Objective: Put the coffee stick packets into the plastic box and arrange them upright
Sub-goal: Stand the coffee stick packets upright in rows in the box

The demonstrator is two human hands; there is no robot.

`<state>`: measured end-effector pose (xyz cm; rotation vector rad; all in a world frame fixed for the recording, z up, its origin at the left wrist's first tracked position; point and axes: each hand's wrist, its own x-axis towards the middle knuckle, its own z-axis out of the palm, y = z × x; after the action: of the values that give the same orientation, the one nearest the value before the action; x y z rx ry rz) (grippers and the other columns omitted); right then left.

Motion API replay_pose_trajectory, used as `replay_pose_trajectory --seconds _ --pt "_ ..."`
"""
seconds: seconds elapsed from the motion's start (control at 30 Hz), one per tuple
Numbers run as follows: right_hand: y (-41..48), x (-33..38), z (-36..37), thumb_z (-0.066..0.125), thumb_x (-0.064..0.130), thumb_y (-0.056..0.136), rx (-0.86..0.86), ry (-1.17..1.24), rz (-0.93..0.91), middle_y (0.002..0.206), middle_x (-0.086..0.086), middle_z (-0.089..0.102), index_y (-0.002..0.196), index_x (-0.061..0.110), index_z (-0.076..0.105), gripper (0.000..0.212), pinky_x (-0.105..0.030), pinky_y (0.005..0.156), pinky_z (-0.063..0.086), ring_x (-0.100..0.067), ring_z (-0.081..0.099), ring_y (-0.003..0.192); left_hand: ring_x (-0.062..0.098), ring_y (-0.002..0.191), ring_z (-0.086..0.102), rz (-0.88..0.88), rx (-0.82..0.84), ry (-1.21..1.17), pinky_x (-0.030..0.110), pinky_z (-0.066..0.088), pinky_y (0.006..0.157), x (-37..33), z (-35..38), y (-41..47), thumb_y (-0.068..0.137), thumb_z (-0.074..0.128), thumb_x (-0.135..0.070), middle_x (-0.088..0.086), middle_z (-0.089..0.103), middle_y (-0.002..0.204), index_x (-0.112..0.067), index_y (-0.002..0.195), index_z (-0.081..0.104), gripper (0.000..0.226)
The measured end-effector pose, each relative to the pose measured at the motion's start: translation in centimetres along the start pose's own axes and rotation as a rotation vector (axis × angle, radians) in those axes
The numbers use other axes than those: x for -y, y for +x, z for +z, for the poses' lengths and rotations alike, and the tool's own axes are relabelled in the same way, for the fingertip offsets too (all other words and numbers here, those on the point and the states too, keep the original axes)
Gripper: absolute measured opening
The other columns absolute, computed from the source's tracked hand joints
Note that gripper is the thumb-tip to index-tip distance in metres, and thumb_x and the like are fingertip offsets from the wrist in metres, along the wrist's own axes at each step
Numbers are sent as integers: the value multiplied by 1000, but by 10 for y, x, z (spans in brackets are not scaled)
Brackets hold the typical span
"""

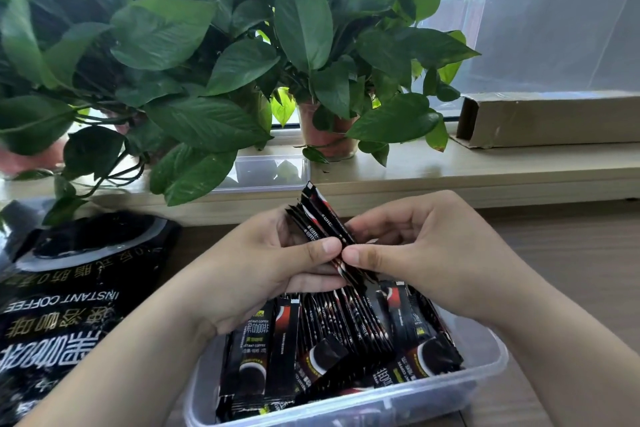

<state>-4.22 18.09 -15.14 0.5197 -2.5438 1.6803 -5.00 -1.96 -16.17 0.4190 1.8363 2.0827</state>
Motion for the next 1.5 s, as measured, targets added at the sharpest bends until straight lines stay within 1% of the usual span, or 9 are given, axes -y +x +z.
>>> replay_pose_trajectory --seconds 0.13,0.37,0.53,0.67,0.93,1.13,1.27,1.4,1.5 --pt "-3 2 1 81 13 79 12 -57 -47 82 13 78 99 28 80 25 -18 70 58 -2 73 73 22 89 75 -1 -16 33 28 61 74 1 1 1 78 68 -12 12 76 101 -3 112 63 35" --pt "-4 1 8 83 19 77 -54 -136 -96 75 16 76 94 33 81 22 -6 50 47 4 70 67 20 79 75 -8 -86 36 28 61 71 4 1 4 77 68 -17 11 77 89 -5 105 66 31" --pt "-2 -1 7 83 15 78 -37 -68 -52 77 12 77 89 31 80 20 -8 53 49 2 71 69 25 83 76 -53 -79 14 27 61 70 4 -1 5 78 68 -17 21 76 95 -1 101 71 28" --pt "1 -6 7 79 16 82 -37 -117 -29 78 10 77 91 25 81 13 -18 67 57 -3 73 72 25 86 76 -67 -81 12 27 61 72 4 -4 6 79 67 -15 23 75 99 0 99 73 26" --pt "0 4 -17 79 17 74 -274 -221 91 63 9 74 72 21 78 5 -16 54 53 -3 68 56 19 82 76 -19 -190 72 24 62 69 4 -7 10 76 67 -25 17 77 99 -1 101 66 34" --pt "-9 6 -26 73 17 71 -32 -469 268 66 -12 73 72 13 77 6 -46 71 62 -29 72 68 13 73 71 62 -206 200 21 60 63 8 -5 11 78 62 -30 13 77 87 2 106 63 43" --pt "-9 3 -13 70 21 71 80 -596 328 61 -4 73 70 16 76 7 -36 65 63 -22 73 66 16 80 72 73 -177 235 24 61 68 10 -4 12 80 60 -31 13 77 90 -1 108 63 41" --pt "-10 5 -11 69 21 71 117 -662 352 58 -2 72 68 18 75 8 -29 61 60 -19 73 65 5 65 67 67 -65 403 18 55 58 11 -2 8 92 55 -23 9 78 97 -6 103 60 21" --pt "-10 6 -11 67 19 71 126 -708 349 63 -7 73 70 15 76 11 -35 64 62 -22 72 63 3 93 66 88 159 664 24 54 71 16 -3 4 96 50 -31 -5 73 116 -21 109 56 17"
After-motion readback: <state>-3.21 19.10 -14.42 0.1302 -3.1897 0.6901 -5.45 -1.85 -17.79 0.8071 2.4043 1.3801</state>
